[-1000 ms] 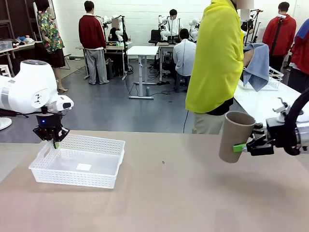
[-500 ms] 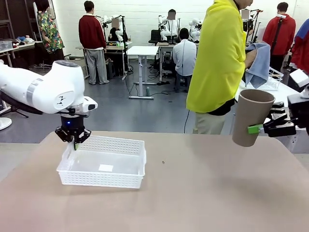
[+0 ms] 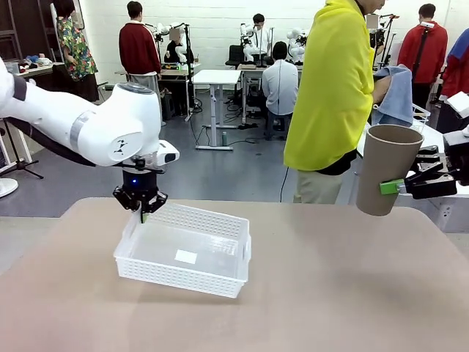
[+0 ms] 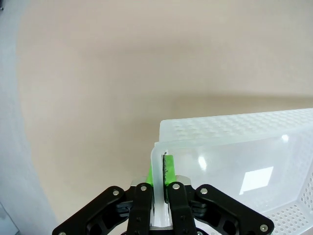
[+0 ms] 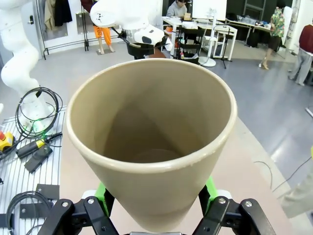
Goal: Clean and organize the cups into the basket.
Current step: Pick up the Organizing basket and move it to the center of the table, then pick up the Reusable plastic cup from the right side of the table and place it inside the Organizing basket.
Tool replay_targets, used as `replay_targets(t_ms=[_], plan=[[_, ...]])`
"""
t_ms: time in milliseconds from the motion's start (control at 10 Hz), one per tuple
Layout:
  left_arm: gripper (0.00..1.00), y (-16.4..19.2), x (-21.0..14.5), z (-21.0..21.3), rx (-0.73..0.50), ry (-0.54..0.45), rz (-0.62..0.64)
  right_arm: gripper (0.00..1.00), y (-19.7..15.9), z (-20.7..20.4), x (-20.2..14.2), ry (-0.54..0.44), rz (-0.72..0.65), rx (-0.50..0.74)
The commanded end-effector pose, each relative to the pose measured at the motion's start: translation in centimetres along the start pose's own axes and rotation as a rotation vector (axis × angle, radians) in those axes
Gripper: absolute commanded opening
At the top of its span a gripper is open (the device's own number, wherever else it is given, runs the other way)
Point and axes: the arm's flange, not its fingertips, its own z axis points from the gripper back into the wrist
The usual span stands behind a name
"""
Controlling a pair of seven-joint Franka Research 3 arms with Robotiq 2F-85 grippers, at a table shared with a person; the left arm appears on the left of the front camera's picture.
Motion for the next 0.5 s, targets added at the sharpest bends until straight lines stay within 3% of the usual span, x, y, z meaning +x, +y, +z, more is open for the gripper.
replay_targets(t_ms=[0, 400], plan=[[0.00, -2.4, 1.0, 1.0, 0.028, 0.009, 0.053, 0.00, -0.2, -0.2, -0.5, 0.001, 0.013, 0.005], [0.00, -8.1, 2.7, 0.9, 0.057, 0.039, 0.046, 0.00, -0.2, -0.2, -0.5, 0.001, 0.013, 0.005]])
